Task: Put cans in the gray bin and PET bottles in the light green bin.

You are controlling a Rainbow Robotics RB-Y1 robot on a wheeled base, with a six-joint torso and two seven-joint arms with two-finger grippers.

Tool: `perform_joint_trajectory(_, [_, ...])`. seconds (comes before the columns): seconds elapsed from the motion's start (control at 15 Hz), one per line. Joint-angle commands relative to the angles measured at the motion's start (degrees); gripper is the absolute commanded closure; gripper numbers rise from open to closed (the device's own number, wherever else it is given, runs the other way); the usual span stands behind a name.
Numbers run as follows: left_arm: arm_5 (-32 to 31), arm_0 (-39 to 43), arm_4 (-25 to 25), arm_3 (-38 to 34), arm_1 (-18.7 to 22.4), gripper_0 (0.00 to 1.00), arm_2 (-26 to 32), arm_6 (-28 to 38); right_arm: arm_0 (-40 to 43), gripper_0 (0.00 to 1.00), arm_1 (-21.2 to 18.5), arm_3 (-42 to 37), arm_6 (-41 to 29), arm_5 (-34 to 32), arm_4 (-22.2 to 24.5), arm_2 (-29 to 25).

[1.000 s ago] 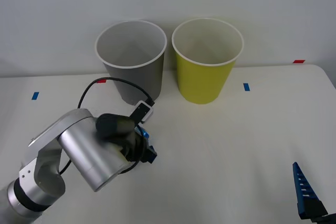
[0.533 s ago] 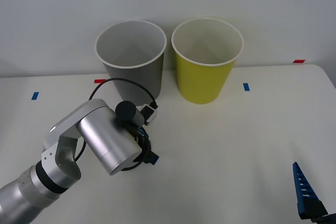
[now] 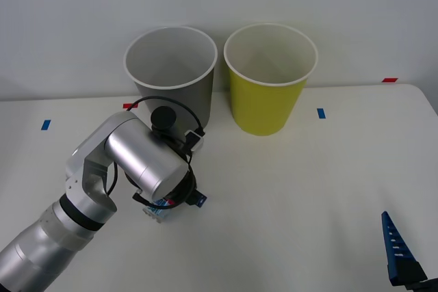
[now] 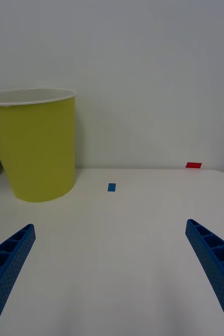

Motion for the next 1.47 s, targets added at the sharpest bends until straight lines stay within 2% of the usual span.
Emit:
perform_joint_trajectory(0.07, [0.32,-0.85,-0.02,2.39,-0.52,0.00,0.20,-0.44,0.00,0.00,0.00,0.00,0.00,0.00,0.00,0.00])
perform_joint_trajectory(0.33, [0.32,-1.73,0.33,5.03,-0.78,0.02,0.37,-1.05,0.00,0.00,0.00,0.00,0.00,0.00,0.00,0.00])
perform_joint_trajectory(0.4, [0.32,-1.73,0.77,5.21,-0.96,0.30,0.90,-1.14,0.00,0.00,0.00,0.00,0.00,0.00,0.00,0.00])
perform_joint_trajectory(0.47, [0.32,-1.64,1.91,5.21,-0.96,0.75,1.34,-1.23,0.00,0.00,0.00,0.00,0.00,0.00,0.00,0.00])
perform_joint_trajectory(0.53, [0.32,-1.64,2.53,5.21,-0.87,0.91,1.78,-1.31,0.00,0.00,0.00,0.00,0.00,0.00,0.00,0.00])
perform_joint_trajectory(0.73, [0.32,-1.64,2.70,5.21,-0.78,0.96,1.87,-1.23,0.00,0.00,0.00,0.00,0.00,0.00,0.00,0.00])
perform_joint_trajectory(1.07, [0.32,-1.47,2.44,4.59,-1.13,0.97,1.87,-0.35,0.00,0.00,0.00,0.00,0.00,0.00,0.00,0.00])
perform_joint_trajectory(1.33, [0.32,1.26,-0.55,-0.86,-1.75,0.97,1.87,0.36,0.00,0.00,0.00,0.00,0.00,0.00,0.00,0.00])
perform_joint_trajectory(1.47, [0.05,3.37,-3.18,-5.96,-2.01,0.97,1.87,0.18,0.00,0.00,0.00,0.00,0.00,0.00,0.00,0.00])
